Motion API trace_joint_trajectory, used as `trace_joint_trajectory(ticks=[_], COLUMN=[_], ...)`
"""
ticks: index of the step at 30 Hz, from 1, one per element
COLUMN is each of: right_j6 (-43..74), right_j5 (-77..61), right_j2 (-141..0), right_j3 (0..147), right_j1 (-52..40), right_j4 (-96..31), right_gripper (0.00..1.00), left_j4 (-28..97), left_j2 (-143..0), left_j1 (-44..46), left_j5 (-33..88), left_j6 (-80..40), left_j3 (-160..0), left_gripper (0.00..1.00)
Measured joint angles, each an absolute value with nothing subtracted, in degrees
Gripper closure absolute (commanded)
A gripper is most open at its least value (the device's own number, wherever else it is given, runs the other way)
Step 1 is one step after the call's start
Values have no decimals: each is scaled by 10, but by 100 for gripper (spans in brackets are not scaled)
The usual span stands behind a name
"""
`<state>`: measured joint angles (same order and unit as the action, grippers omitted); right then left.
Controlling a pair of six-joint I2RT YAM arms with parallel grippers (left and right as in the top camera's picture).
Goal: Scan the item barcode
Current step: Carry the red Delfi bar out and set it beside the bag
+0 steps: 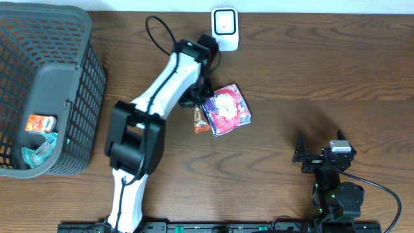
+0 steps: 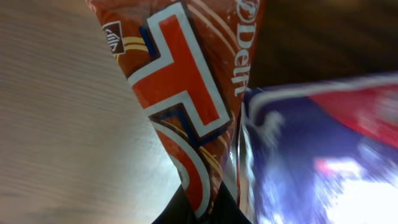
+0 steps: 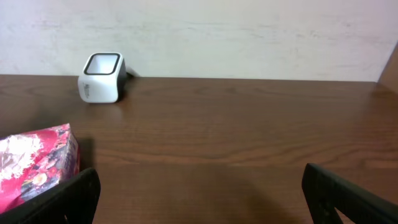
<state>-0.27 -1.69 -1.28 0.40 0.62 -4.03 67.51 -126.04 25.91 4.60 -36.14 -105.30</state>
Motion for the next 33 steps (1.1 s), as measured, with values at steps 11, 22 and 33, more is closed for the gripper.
trace_joint_trajectory(ticks=[11,22,33], right_j6=[-3,-3,-3], right_j5=[-17,-17,-17], right_j2=[-13,-13,-13], right_j3=[4,4,4], right_j1=[6,6,6], right_j4=[-41,-40,-40], right_gripper=[1,1,1], left_j4=[540,516,518], left_j2=[-1319,-1317,-1144], left_j1=[256,248,176], left_j5=[123,177,180], left_j6=[-305,-155,-150], left_j3=[-1052,-1078,-1094], left_gripper=[93,16,5])
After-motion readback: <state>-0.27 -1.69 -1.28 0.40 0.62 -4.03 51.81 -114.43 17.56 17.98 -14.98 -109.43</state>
